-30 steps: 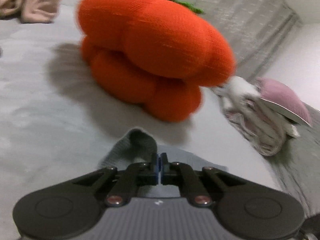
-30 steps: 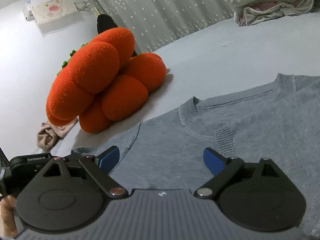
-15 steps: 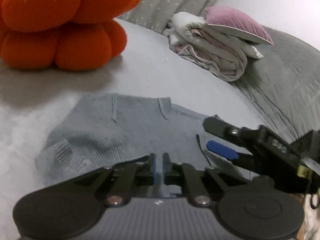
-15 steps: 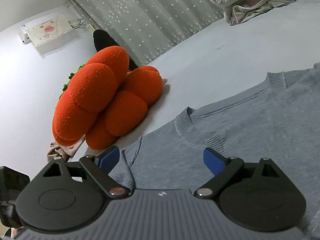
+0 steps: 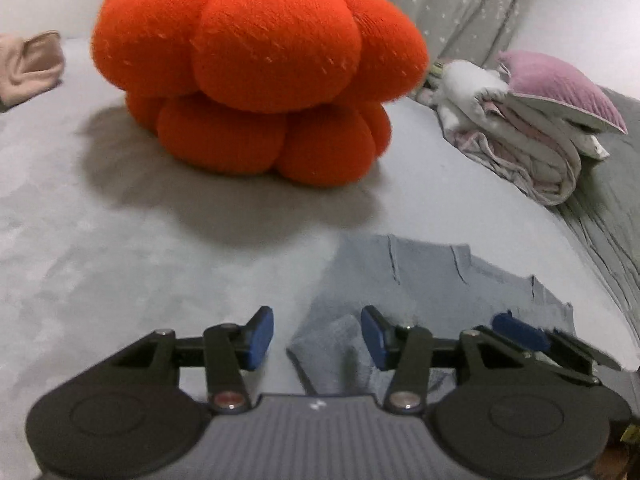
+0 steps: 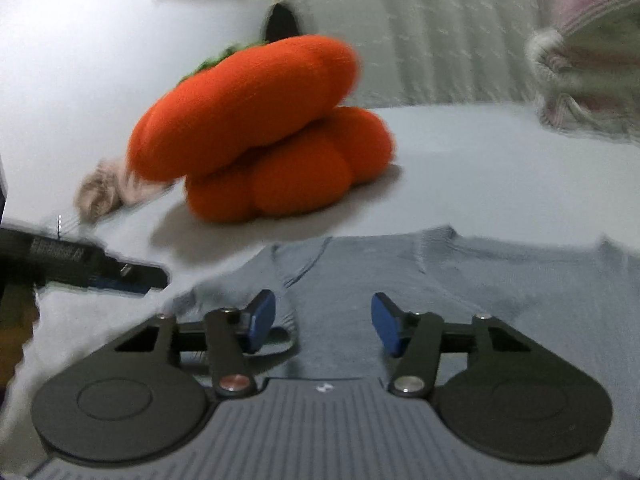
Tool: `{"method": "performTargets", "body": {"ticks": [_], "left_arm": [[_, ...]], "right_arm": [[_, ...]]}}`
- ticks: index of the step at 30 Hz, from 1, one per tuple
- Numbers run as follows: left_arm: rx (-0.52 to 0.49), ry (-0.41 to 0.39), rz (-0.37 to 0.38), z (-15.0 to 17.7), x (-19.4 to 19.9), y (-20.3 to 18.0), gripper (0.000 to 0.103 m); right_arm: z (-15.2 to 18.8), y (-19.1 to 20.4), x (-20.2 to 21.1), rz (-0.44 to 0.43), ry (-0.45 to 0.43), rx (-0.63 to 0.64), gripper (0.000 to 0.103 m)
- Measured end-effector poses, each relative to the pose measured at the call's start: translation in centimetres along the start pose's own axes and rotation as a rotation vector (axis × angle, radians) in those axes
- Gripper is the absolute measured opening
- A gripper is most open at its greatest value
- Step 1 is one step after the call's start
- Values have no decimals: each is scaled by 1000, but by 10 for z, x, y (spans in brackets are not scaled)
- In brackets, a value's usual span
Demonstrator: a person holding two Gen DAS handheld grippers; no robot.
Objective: Fold clothes
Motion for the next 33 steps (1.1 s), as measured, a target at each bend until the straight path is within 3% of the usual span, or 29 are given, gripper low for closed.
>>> {"method": "performTargets", "body": {"ticks": [5, 11, 18, 19, 20, 21, 22, 24, 28, 33], "left_arm": [[6, 36, 31, 8, -15, 2, 48], [0, 44, 79, 10, -14, 9, 35], [-34, 10, 111, 8, -4, 2, 33], [-41, -4, 125, 7, -1, 0, 33], [-49, -18, 138, 6, 2, -2, 33], [-58, -29, 151, 5, 4, -4, 33], [-68, -35, 163, 5, 5, -6, 33], [-97, -39, 174, 6, 5, -11, 33], [-177, -21, 177, 12, 4, -23, 34], [-361, 18, 223, 31, 6, -51, 38]], "right_arm": [[-1, 30, -12, 31, 59, 248, 53], [10, 57, -31, 42, 145, 486, 53], [5, 75, -42, 103, 76, 707, 50], [5, 76, -41, 101, 61, 714, 39], [4, 76, -40, 98, 46, 721, 17], [3, 75, -40, 97, 32, 722, 4], [0, 70, -39, 101, 22, 684, 0], [-5, 58, -38, 108, 3, 603, 0], [-18, 15, -31, 110, -37, 320, 0], [-16, -30, -29, 73, -34, 40, 0]]}}
Point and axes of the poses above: each gripper's, at about its wrist camera, not at the fingertips, and x roughly against the way its jaws point, y to its left, z to its underside, the point moved 4 cm from there along -x, roughly the way its jaws point, and after that the axes turned 11 degrees about x, right-handed, at the moved point
